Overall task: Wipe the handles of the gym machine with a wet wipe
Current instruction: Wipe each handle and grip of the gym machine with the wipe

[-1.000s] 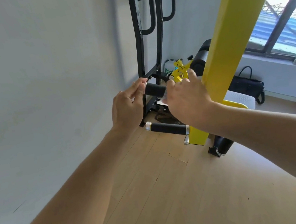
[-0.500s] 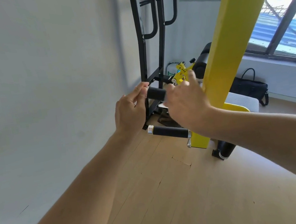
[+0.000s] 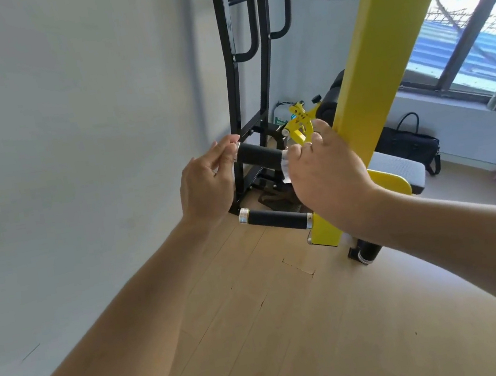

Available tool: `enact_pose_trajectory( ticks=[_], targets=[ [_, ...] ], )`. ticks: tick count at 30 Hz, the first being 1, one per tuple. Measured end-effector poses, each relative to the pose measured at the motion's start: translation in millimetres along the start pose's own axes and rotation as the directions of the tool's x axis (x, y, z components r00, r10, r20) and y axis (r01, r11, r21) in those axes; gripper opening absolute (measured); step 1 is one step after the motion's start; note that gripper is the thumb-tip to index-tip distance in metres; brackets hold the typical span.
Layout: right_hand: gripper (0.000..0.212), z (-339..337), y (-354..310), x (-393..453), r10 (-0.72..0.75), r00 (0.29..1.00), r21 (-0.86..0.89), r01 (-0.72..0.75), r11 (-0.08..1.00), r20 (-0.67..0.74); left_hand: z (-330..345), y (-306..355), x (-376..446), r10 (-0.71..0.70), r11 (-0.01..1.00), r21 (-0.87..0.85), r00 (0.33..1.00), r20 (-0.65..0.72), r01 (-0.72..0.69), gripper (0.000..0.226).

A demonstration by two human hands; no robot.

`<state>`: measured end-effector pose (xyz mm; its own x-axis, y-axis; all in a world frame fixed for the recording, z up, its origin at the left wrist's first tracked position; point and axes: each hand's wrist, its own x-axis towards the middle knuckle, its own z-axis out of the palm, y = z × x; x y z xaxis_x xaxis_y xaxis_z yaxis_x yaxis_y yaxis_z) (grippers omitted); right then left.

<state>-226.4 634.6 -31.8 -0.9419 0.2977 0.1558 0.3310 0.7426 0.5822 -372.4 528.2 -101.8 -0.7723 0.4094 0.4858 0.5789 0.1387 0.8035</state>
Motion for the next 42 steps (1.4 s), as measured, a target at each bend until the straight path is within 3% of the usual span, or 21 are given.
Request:
enact_pose_trajectory(
  ticks=[3, 6, 10, 14, 17, 19, 21, 23, 27, 30, 32, 33, 35, 38, 40, 42],
  targets=[
    [0.031, -2, 5, -6, -0.051, 0.984, 0.159, 0.078, 0.984, -0.171, 1, -3, -1, -0.001, 1.0, -0.031, 1.0, -0.01, 0.001, 0.031],
    [0.018, 10, -2, -16, -0.017, 0.924, 0.447, 0.202, 0.872, -0.383, -1, -4, -4, 0.028, 0.999, -0.045, 0.999, 0.014, -0.028, 0.035],
    [0.023, 46, -31, -16, 0.025, 0.936, 0.528, 0.177, 0.831, -0.352, -3, -14, -13, -0.019, 0.999, -0.05, 0.998, 0.057, 0.021, 0.039],
    [0.036, 71, -63, -3, 0.129, 0.958, 0.696, 0.09, 0.712, -0.256, 7, -44, -36, -0.158, 0.984, -0.041, 0.961, 0.229, 0.172, 0.048],
    [0.045, 83, -75, 14, 0.168, 0.937, 0.626, 0.065, 0.777, -0.305, 18, -64, -50, -0.312, 0.949, 0.041, 0.912, 0.266, 0.313, 0.047],
    [0.041, 92, -78, 26, 0.278, 0.898, 0.614, -0.011, 0.789, -0.341, 22, -73, -55, -0.385, 0.921, 0.045, 0.883, 0.27, 0.388, 0.044],
    [0.03, 99, -83, 31, 0.447, 0.833, 0.745, -0.066, 0.664, -0.325, 23, -79, -58, -0.389, 0.918, 0.049, 0.872, 0.297, 0.393, 0.044],
    [0.026, 104, -93, 33, 0.574, 0.791, 0.895, -0.08, 0.439, -0.211, 24, -84, -59, -0.358, 0.932, 0.067, 0.878, 0.317, 0.355, 0.046],
    [0.021, 106, -95, 41, 0.64, 0.767, 0.983, -0.075, 0.17, -0.052, 27, -84, -60, -0.326, 0.944, 0.054, 0.893, 0.309, 0.326, 0.038],
    [0.026, 107, -97, 29, 0.406, 0.913, 0.966, -0.081, 0.246, -0.027, 25, -84, -59, -0.311, 0.948, 0.037, 0.9, 0.305, 0.315, 0.031],
    [0.023, 111, -101, 14, 0.251, 0.966, 0.962, -0.119, 0.245, 0.056, 24, -84, -58, -0.313, 0.947, 0.029, 0.894, 0.321, 0.321, 0.033],
    [0.016, 114, -100, 7, 0.221, 0.972, 0.959, -0.131, 0.252, 0.075, 24, -85, -57, -0.332, 0.939, 0.024, 0.885, 0.326, 0.344, 0.035],
    [0.028, 114, -99, 1, 0.155, 0.984, 0.955, -0.126, 0.269, 0.086, 23, -89, -57, -0.354, 0.928, 0.007, 0.875, 0.331, 0.372, 0.038],
    [0.027, 110, -91, 5, 0.231, 0.97, 0.967, -0.124, 0.224, 0.071, 24, -86, -57, -0.349, 0.932, 0.021, 0.882, 0.318, 0.361, 0.037],
    [0.016, 111, -90, 12, 0.27, 0.961, 0.946, -0.143, 0.292, 0.062, 24, -84, -58, -0.355, 0.929, 0.012, 0.879, 0.319, 0.371, 0.037],
    [0.027, 111, -92, 14, 0.226, 0.97, 0.901, -0.179, 0.394, 0.093, 24, -82, -57, -0.362, 0.925, 0.012, 0.872, 0.331, 0.379, 0.036]
  ],
)
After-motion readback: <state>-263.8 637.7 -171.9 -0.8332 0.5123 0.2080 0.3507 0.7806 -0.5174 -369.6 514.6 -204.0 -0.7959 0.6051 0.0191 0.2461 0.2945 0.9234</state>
